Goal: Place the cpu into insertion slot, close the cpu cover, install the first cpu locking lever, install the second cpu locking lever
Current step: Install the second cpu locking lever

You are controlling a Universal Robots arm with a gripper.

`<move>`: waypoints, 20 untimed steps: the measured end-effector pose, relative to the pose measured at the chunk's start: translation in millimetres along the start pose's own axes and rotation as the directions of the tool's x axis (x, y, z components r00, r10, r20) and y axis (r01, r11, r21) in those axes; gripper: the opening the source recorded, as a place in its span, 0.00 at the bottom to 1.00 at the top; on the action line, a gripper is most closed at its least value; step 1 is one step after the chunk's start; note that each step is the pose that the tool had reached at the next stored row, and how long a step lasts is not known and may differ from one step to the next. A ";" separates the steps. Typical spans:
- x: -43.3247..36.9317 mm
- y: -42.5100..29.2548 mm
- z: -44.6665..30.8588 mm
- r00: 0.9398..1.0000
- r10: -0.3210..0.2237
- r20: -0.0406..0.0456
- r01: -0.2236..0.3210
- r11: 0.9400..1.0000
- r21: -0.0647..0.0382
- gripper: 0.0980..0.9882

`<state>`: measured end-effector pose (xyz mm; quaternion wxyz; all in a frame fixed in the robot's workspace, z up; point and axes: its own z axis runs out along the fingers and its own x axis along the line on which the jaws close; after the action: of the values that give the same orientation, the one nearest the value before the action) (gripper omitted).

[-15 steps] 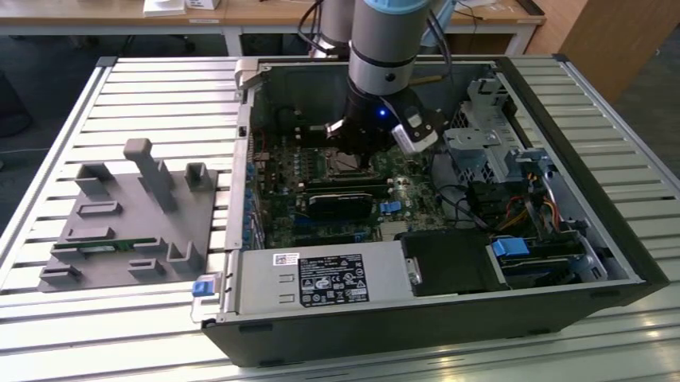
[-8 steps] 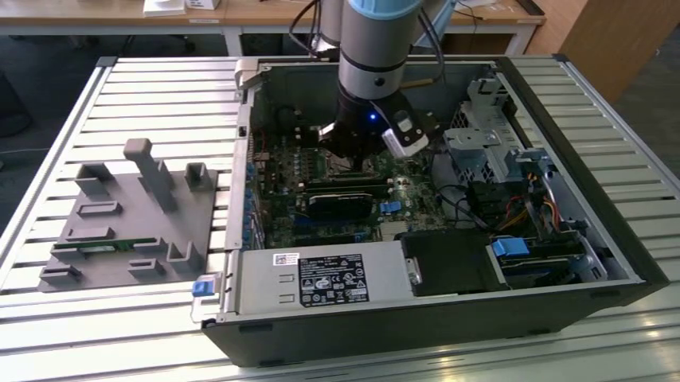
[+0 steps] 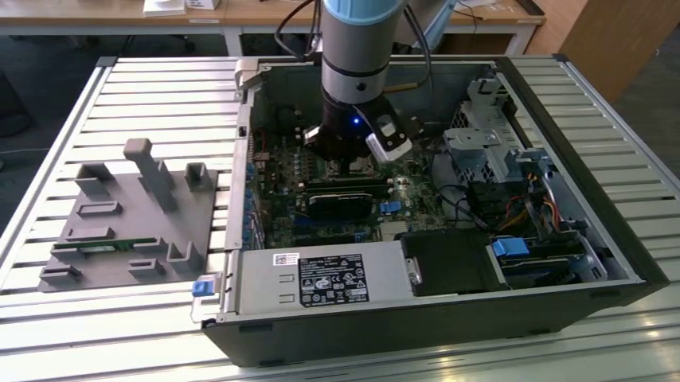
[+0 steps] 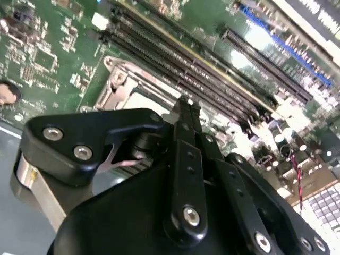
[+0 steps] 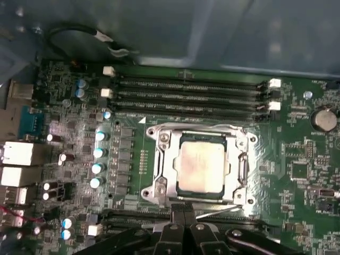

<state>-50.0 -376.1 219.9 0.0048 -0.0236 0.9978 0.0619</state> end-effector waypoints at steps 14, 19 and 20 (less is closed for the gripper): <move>7.9 -9.8 4.3 1.000 0.007 0.003 -0.007 0.999 -0.046 0.03; 8.1 -10.0 6.4 1.000 0.008 0.003 -0.008 0.998 -0.057 0.03; 8.1 -10.1 6.6 1.000 0.008 0.003 -0.008 0.998 -0.057 0.03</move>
<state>-57.6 -385.7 212.0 0.0056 -0.0198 0.9957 0.0905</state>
